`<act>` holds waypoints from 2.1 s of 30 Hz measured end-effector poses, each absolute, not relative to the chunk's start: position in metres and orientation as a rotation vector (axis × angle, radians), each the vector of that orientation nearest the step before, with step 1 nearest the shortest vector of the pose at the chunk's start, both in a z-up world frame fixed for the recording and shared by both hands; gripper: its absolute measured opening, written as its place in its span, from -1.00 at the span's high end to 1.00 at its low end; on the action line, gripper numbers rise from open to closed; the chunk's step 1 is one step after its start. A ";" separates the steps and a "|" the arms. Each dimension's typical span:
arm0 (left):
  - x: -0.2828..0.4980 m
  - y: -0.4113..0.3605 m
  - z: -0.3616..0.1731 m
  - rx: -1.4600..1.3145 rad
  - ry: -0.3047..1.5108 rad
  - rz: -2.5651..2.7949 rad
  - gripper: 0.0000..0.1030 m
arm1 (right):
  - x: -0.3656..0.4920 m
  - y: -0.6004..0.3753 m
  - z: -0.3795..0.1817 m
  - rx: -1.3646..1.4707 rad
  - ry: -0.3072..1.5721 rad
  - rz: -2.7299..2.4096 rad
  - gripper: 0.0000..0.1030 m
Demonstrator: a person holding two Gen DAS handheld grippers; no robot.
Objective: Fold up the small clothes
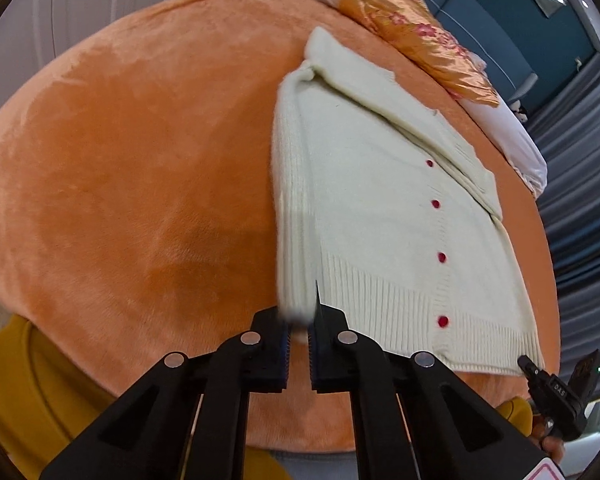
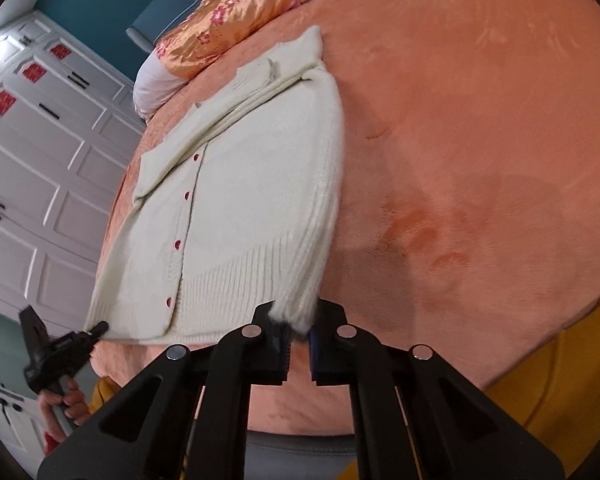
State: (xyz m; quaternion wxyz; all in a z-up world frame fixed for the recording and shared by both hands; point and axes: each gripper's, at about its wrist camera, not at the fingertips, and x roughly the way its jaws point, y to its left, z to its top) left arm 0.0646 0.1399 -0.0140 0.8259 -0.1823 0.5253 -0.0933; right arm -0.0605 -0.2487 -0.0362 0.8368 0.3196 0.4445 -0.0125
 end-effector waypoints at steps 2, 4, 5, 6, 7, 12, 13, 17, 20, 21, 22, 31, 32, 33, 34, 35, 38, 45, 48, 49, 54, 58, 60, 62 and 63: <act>0.058 0.143 -0.013 -0.389 1.117 -0.206 0.92 | -0.068 -0.247 -0.035 0.638 0.956 -0.018 0.91; 0.050 0.147 -0.019 -0.386 1.136 -0.214 0.92 | -0.075 -0.249 -0.038 0.619 0.976 -0.018 0.91; 0.046 0.147 -0.026 -0.372 1.157 -0.215 0.91 | -0.076 -0.250 -0.041 0.612 0.987 -0.013 0.91; 0.045 0.148 -0.033 -0.366 1.172 -0.205 0.90 | -0.076 -0.251 -0.045 0.611 0.999 -0.003 0.90; 0.046 0.149 -0.038 -0.375 1.179 -0.203 0.89 | -0.075 -0.252 -0.051 0.625 1.010 0.007 0.89; 0.053 0.161 -0.046 -0.538 1.135 -0.183 0.14 | -0.069 -0.262 -0.060 0.701 1.007 -0.001 0.41; 0.059 0.160 -0.045 -0.541 1.128 -0.158 -0.01 | -0.068 -0.261 -0.058 0.703 0.992 -0.004 -0.04; 0.085 0.156 -0.051 -0.533 1.144 -0.148 -0.09 | -0.051 -0.260 -0.062 0.750 1.002 0.010 -0.16; 0.099 0.150 -0.059 -0.549 1.163 -0.167 -0.05 | -0.038 -0.260 -0.070 0.804 1.024 0.008 0.14; 0.102 0.147 -0.060 -0.532 1.170 -0.177 0.30 | -0.035 -0.259 -0.069 0.803 1.029 0.001 0.32; 0.104 0.143 -0.059 -0.507 1.182 -0.194 0.60 | -0.033 -0.258 -0.067 0.786 1.030 -0.007 0.80; 0.068 0.157 -0.021 -0.416 1.185 -0.267 0.88 | -0.074 -0.250 -0.013 0.540 1.017 0.042 0.88; 0.058 0.156 -0.017 -0.385 1.197 -0.277 0.88 | -0.085 -0.249 -0.010 0.515 1.033 0.049 0.88; 0.044 0.154 -0.013 -0.346 1.220 -0.293 0.88 | -0.095 -0.247 -0.008 0.492 1.054 0.055 0.88; 0.030 0.153 -0.011 -0.315 1.244 -0.306 0.88 | -0.112 -0.244 -0.008 0.462 1.091 0.064 0.88; 0.014 0.153 -0.009 -0.288 1.269 -0.316 0.88 | -0.123 -0.243 -0.009 0.441 1.120 0.073 0.88; -0.037 0.157 -0.003 -0.224 1.352 -0.339 0.88 | -0.176 -0.238 -0.012 0.416 1.247 0.116 0.88; -0.123 0.165 0.012 -0.258 1.423 -0.284 0.88 | -0.246 -0.229 -0.005 0.508 1.337 0.144 0.88; -0.106 0.165 0.022 -0.326 1.375 -0.272 0.89 | -0.234 -0.236 0.005 0.539 1.250 0.145 0.87; -0.095 0.165 0.029 -0.347 1.338 -0.276 0.89 | -0.224 -0.243 0.011 0.551 1.198 0.141 0.87; -0.023 0.168 0.072 -0.442 1.041 -0.284 0.89 | -0.175 -0.279 0.049 0.601 0.898 0.090 0.87; 0.031 0.164 0.083 -0.494 0.855 -0.280 0.89 | -0.129 -0.294 0.062 0.605 0.686 0.048 0.87; 0.054 0.156 0.079 -0.488 0.811 -0.266 0.89 | -0.101 -0.300 0.057 0.641 0.599 0.023 0.87; 0.079 0.146 0.070 -0.469 0.788 -0.237 0.89 | -0.079 -0.305 0.051 0.674 0.558 -0.003 0.87; 0.094 0.144 0.062 -0.479 0.782 -0.221 0.89 | -0.066 -0.306 0.047 0.696 0.542 -0.015 0.87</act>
